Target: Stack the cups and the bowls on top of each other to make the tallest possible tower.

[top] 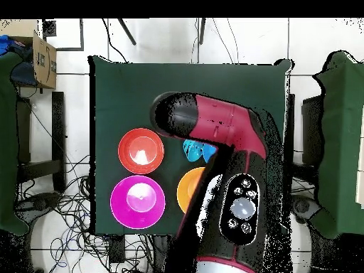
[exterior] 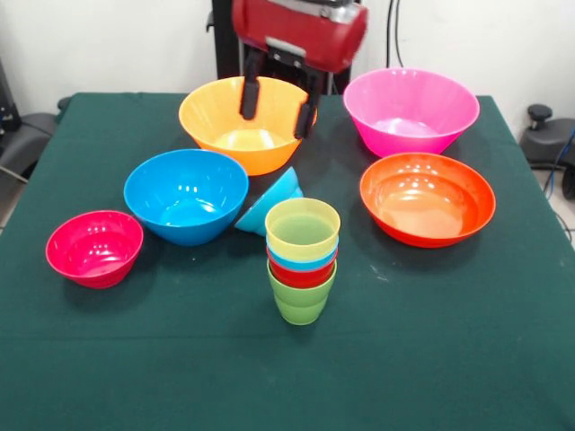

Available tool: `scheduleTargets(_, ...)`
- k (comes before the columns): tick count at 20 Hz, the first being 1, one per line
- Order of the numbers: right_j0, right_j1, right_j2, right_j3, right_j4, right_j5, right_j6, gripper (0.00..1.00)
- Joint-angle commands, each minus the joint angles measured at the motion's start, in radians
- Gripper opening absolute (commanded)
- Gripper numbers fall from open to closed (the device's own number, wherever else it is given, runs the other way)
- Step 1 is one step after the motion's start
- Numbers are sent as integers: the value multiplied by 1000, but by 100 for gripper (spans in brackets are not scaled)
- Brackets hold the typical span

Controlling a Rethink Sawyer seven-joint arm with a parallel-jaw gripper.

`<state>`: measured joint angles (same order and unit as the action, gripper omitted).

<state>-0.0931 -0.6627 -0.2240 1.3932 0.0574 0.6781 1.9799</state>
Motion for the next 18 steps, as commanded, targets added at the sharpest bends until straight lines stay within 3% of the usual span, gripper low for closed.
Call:
scheduleTargets(1, -48, -35, 140, 226, -67, 33, -122, 100)
scheduleTargets(10, -87, -69, 170, 344, -97, -17, -141, 100)
scheduleTargets(18, -159, -89, 238, 494, -130, -184, -120, 100)
